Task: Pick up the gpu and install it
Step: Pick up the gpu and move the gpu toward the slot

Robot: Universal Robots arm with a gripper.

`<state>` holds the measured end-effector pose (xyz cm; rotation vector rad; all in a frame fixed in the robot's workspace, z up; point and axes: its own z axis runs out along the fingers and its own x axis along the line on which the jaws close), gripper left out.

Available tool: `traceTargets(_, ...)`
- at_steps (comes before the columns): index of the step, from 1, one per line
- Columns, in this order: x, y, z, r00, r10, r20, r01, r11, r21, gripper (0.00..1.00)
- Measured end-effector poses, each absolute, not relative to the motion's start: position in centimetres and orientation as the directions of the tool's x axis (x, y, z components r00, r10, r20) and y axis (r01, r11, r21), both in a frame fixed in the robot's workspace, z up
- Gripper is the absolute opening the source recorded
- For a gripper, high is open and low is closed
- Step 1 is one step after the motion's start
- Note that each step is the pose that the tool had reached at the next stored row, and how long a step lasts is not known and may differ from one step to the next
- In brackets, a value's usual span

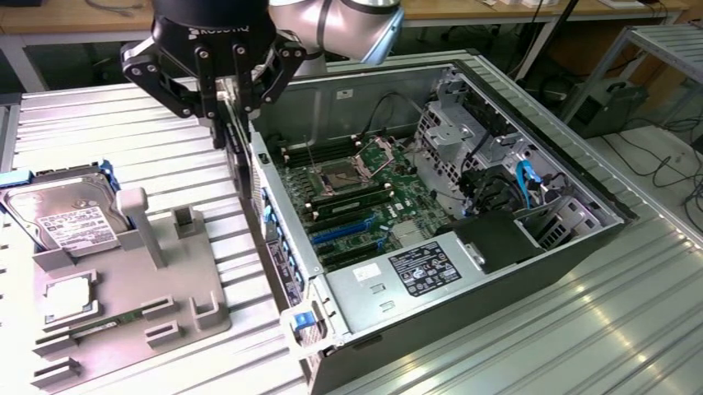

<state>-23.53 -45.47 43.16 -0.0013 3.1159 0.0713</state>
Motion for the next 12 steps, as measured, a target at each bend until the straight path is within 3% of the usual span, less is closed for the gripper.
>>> traceTargets(12,-22.0,-45.5,43.2,-1.0,0.0,-0.025,-0.001,0.999,0.046,0.27)
